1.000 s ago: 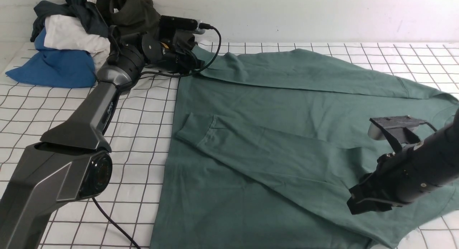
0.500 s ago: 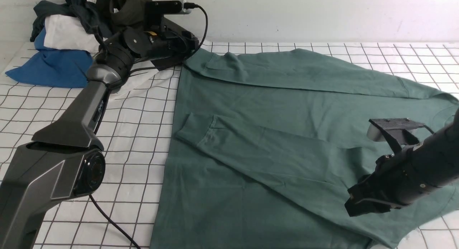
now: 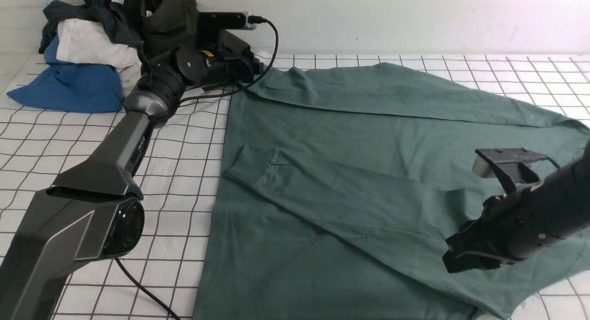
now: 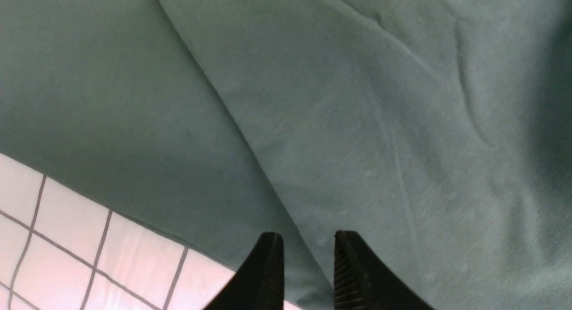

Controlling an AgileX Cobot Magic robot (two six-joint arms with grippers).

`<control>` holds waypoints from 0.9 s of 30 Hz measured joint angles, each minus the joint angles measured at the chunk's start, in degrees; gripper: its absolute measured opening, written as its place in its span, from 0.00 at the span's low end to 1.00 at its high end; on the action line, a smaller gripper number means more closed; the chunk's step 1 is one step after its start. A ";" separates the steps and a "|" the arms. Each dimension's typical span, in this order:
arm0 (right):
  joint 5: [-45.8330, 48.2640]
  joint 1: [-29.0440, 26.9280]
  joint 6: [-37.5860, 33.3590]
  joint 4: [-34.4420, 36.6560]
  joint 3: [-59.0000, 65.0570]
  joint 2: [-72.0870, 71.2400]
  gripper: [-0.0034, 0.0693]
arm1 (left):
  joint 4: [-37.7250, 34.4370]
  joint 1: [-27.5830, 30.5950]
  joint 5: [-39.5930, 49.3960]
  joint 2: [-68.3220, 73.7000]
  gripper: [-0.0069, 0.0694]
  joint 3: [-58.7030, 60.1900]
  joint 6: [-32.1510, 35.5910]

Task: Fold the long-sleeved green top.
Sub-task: Use the left arm to clamp the cuff farthest from it

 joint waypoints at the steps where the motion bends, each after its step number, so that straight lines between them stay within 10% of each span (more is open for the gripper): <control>1: -0.12 0.00 0.00 0.00 0.00 0.00 0.27 | 0.59 0.00 0.65 0.26 0.63 0.05 -0.94; 10: -0.28 0.00 0.00 0.02 0.00 0.00 0.27 | 5.73 0.00 0.70 0.47 0.11 -0.80 -3.61; 27: -1.56 0.00 -0.17 -0.03 0.00 0.00 0.27 | 6.28 0.56 23.22 -3.27 0.08 -4.48 -5.09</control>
